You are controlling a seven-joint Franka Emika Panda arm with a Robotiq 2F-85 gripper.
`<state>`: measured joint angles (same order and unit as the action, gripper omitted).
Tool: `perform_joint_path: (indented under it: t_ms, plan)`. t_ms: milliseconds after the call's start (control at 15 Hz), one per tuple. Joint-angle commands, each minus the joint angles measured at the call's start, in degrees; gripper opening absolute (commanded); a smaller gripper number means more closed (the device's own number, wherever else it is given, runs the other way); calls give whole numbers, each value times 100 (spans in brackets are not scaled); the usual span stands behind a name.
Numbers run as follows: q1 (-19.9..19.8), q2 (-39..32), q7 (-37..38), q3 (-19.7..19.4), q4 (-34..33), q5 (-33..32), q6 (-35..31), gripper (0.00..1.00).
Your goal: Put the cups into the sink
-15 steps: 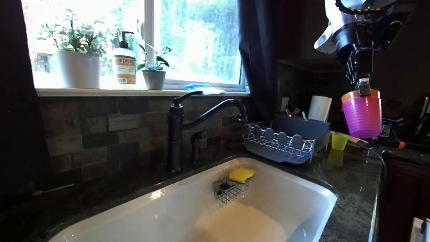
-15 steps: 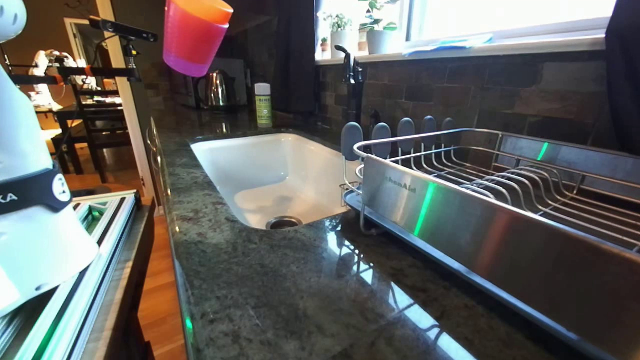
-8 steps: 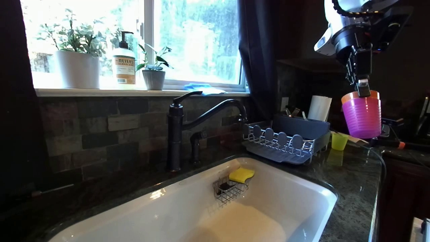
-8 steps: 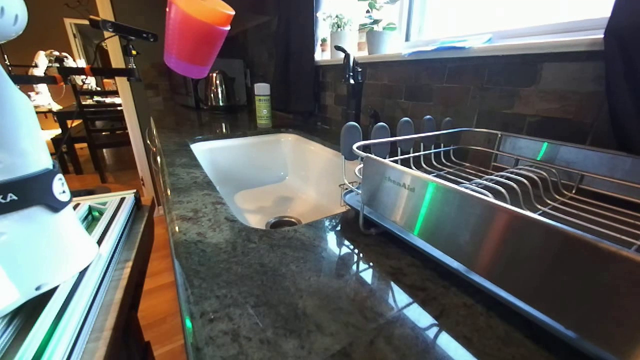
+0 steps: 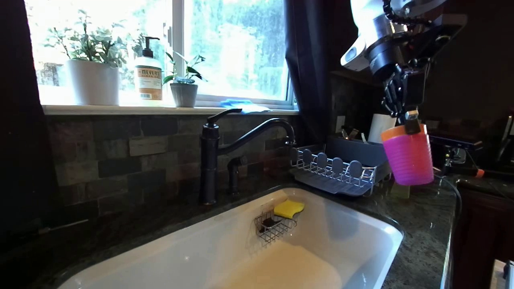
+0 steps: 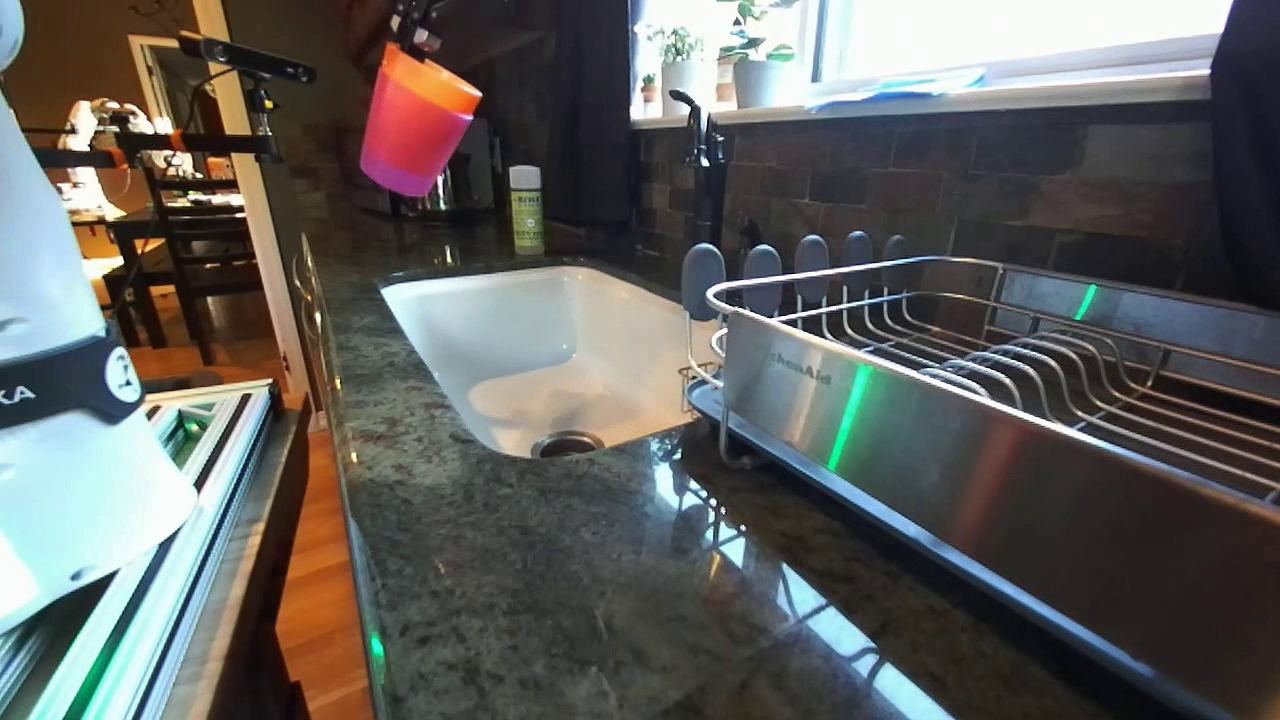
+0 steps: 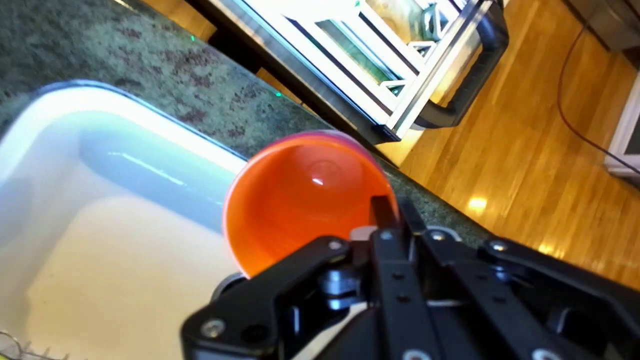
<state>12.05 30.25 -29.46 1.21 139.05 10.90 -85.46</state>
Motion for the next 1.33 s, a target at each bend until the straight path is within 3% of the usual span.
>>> perform_joint_path:
  t_ms: [0,400,600,800,1067,1267]
  plan:
    - [581,-978,-200,613,-150,73,-645,1]
    - [1065,-2535,-561,1494,-415,-526,-1622,1]
    - [1083,-3218,-450,1809,-719,-1438,-2240,1]
    - [1055,-3647,-193,1906,-892,-2242,-3085,1]
    - [1092,-4103,481,1956,-864,-2439,-4354,1]
    - [1114,-4437,887,1891,-871,-2944,-5290,1]
